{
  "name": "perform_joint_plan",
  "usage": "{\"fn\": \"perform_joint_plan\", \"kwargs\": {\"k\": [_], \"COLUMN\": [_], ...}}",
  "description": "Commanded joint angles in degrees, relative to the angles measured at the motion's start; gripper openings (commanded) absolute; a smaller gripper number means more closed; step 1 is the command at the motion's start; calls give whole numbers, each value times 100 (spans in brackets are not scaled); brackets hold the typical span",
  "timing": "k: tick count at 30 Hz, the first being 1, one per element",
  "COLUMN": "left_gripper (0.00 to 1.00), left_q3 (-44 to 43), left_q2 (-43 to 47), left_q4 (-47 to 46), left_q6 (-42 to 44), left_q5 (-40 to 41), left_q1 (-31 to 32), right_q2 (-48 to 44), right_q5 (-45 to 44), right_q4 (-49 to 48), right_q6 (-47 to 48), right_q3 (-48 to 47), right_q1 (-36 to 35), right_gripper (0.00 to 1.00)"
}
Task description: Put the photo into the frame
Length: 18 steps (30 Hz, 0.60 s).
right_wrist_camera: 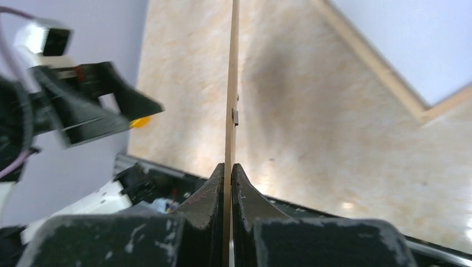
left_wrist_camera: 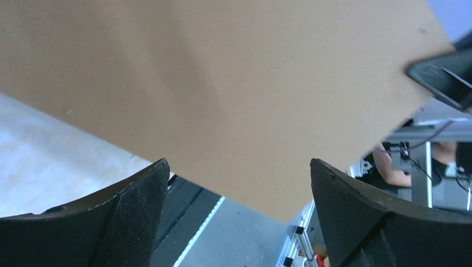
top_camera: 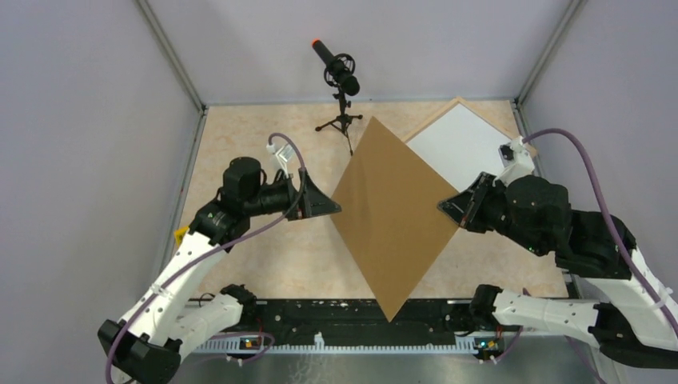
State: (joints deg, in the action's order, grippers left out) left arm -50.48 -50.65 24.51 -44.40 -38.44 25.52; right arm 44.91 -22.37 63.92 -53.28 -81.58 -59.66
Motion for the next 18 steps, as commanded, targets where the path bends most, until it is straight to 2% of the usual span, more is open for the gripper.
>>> {"fn": "perform_joint_plan", "kwargs": {"k": [1,6,11,14,18], "left_gripper": [98,98,98,98,98], "left_q3": [-984,-960,-678,-578,-606], "left_q2": [-322,-637,-899,-1206,-1633], "left_q4": [-423,-629,-815,-819,-816], "left_q6": [151,47,128,259,467], "left_q5": [-552,-513,-229,12,441], "left_q1": [288,454,660,742,885], "right_q2": [374,841,1040,1105,1176], "right_q5": [-1795,-3198,-4298,-4762,-5394], "right_q4": [517,1349,630,-589,-3401], "right_q6": [263,940,2495,3879,6798], "right_q3": [-1124,-2623,-2942,-2707,-1663], "right_q1": [-54,-54,-56,-55,-49], "right_gripper": [0,0,0,0,0]}}
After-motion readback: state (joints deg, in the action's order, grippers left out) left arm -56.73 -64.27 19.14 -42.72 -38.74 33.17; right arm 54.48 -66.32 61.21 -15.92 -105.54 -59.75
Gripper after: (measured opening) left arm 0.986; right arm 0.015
